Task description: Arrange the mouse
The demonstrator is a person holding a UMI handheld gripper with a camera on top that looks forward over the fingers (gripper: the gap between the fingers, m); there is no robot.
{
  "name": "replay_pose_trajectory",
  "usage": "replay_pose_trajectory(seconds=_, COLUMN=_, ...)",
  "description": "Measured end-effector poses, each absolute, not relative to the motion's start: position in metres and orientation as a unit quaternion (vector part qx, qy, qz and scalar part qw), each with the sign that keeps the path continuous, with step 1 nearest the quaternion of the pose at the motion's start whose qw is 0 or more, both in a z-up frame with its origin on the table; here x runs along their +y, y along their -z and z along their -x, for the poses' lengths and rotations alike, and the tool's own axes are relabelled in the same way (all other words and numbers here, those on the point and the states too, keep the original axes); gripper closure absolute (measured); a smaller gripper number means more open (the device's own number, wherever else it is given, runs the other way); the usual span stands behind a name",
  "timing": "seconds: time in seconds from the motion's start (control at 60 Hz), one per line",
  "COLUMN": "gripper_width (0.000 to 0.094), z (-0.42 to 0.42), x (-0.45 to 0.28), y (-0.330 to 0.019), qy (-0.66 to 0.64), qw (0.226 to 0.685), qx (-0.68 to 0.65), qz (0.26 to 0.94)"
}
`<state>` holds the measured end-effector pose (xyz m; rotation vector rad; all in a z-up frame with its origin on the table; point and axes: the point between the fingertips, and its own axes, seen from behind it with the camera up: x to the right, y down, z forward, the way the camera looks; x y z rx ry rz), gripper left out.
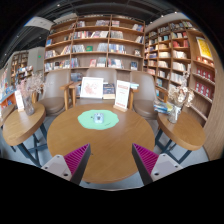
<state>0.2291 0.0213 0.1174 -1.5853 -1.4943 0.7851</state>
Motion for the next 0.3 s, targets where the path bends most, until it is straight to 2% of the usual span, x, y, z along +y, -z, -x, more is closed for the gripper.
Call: replay_pose_trajectory(seconds=0.3, gripper_width=0.0084, z=-0.252, x=0.015, y=-0.098, qy=-0.317, qw=0.371, qx=-0.598, qz=0.635)
